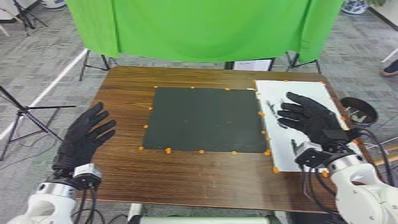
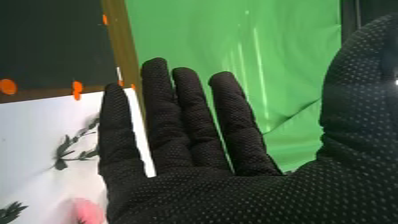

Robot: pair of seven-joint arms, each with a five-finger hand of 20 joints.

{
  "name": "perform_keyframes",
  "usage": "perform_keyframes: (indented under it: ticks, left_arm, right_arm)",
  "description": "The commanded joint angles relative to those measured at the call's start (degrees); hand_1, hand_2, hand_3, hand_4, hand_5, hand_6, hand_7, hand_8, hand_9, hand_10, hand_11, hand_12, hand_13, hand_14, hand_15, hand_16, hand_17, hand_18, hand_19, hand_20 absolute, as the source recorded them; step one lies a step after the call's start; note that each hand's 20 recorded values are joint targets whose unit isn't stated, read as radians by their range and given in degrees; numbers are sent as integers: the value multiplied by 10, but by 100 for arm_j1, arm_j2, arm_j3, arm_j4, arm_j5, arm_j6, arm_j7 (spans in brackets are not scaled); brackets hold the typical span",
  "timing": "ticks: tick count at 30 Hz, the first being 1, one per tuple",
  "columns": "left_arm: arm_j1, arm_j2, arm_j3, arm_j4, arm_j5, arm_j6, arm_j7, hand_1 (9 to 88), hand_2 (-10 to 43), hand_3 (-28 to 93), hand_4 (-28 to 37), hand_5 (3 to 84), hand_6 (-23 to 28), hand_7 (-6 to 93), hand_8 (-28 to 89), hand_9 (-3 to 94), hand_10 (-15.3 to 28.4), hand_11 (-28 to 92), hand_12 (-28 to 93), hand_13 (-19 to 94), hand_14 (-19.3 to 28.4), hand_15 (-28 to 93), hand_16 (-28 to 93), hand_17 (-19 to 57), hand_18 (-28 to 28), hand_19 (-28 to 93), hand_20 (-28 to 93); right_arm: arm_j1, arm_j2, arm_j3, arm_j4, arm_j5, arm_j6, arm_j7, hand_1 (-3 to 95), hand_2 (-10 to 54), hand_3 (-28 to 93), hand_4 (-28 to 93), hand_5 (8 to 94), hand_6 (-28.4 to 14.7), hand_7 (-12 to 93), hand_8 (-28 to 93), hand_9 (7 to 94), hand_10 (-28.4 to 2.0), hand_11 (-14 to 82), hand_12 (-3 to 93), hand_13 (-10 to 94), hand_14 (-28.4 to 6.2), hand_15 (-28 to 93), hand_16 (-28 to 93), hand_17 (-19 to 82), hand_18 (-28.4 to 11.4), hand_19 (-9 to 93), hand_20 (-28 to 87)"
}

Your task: Arrange flowers

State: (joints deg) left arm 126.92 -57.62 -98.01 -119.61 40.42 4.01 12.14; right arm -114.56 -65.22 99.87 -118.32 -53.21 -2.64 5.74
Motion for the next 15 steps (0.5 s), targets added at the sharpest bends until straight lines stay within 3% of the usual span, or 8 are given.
perform_keyframes:
  ticks: [1,4,8,10,11,15]
  left_arm:
    - [71,-36,-34,0,-118,85,78,293,-58,692,-251,259,29,227,-125,204,111,237,155,180,156,336,-1,-88,219,407,83]
    - [1,-22,10,29,-66,37,27,294,-62,687,-257,260,29,227,-126,204,111,239,155,180,156,338,-2,-88,219,408,84]
    - [75,-60,-56,-9,1,-47,-131,294,-64,683,-267,258,29,226,-126,202,110,239,155,179,156,340,-2,-88,220,408,84]
    - [85,-107,-150,4,58,-309,-317,290,-67,679,-272,252,28,225,-125,196,108,238,157,175,155,339,-3,-91,233,409,84]
    - [94,-117,-169,3,48,-362,-341,288,-67,677,-274,246,27,223,-125,190,108,236,157,172,155,338,-3,-92,238,410,84]
    - [23,-64,-111,14,23,-206,-215,284,-67,671,-280,231,28,221,-122,176,109,225,158,160,154,313,-5,-95,247,406,79]
  right_arm:
    - [200,71,-163,105,-2,19,-54,169,-95,856,-283,358,-27,279,-161,402,-121,194,221,343,-102,333,200,79,-210,483,256]
    - [124,109,-122,77,-11,-5,-11,168,-95,857,-283,357,-28,277,-159,402,-122,193,221,342,-102,333,200,78,-210,483,256]
    - [3,92,-56,23,-27,23,-9,171,-95,855,-283,356,-27,277,-158,402,-122,192,221,342,-102,332,200,79,-210,483,257]
    - [-27,67,-46,25,-8,50,-25,172,-95,854,-283,356,-27,277,-158,401,-122,192,221,342,-102,331,200,79,-210,483,257]
    - [1,56,-58,44,9,54,-23,173,-95,855,-283,356,-27,278,-158,401,-122,193,222,343,-102,331,200,79,-210,483,257]
    - [205,150,-141,127,26,40,-57,173,-95,856,-283,356,-28,276,-160,402,-123,189,219,345,-101,322,194,83,-211,476,252]
